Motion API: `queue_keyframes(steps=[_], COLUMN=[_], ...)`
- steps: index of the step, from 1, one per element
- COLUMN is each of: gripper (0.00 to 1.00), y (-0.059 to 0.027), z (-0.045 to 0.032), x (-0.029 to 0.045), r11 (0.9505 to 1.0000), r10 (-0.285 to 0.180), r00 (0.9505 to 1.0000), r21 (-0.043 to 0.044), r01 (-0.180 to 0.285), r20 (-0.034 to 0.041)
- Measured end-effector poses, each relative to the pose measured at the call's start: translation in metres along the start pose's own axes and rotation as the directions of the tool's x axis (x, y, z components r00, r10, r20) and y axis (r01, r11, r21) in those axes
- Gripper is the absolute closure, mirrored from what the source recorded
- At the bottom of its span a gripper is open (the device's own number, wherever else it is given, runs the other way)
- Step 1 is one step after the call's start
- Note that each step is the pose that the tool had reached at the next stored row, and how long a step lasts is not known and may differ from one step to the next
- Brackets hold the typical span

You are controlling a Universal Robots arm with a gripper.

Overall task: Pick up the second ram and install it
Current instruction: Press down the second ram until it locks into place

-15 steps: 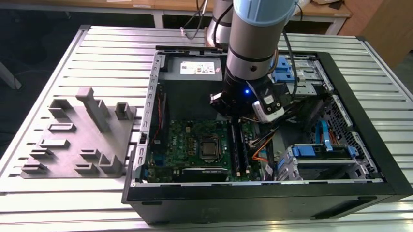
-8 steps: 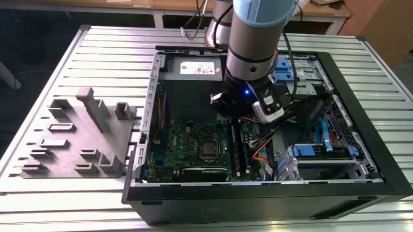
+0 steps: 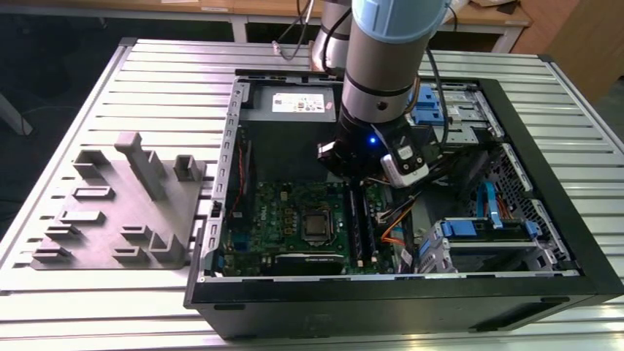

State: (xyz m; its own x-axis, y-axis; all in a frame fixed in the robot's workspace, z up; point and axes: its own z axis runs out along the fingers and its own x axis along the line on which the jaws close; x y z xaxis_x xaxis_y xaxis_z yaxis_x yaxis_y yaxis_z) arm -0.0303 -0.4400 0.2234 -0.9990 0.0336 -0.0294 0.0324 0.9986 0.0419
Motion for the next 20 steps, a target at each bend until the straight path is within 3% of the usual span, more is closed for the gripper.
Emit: queue_keyframes(steps=[20], gripper=[0.93], y=[-0.0002], z=[0.0051], x=[0.0001], r11=[1.0000], r10=[0.000], r00=[1.0000], r21=[-0.0003], r01=[0.000], r20=[0.0001])
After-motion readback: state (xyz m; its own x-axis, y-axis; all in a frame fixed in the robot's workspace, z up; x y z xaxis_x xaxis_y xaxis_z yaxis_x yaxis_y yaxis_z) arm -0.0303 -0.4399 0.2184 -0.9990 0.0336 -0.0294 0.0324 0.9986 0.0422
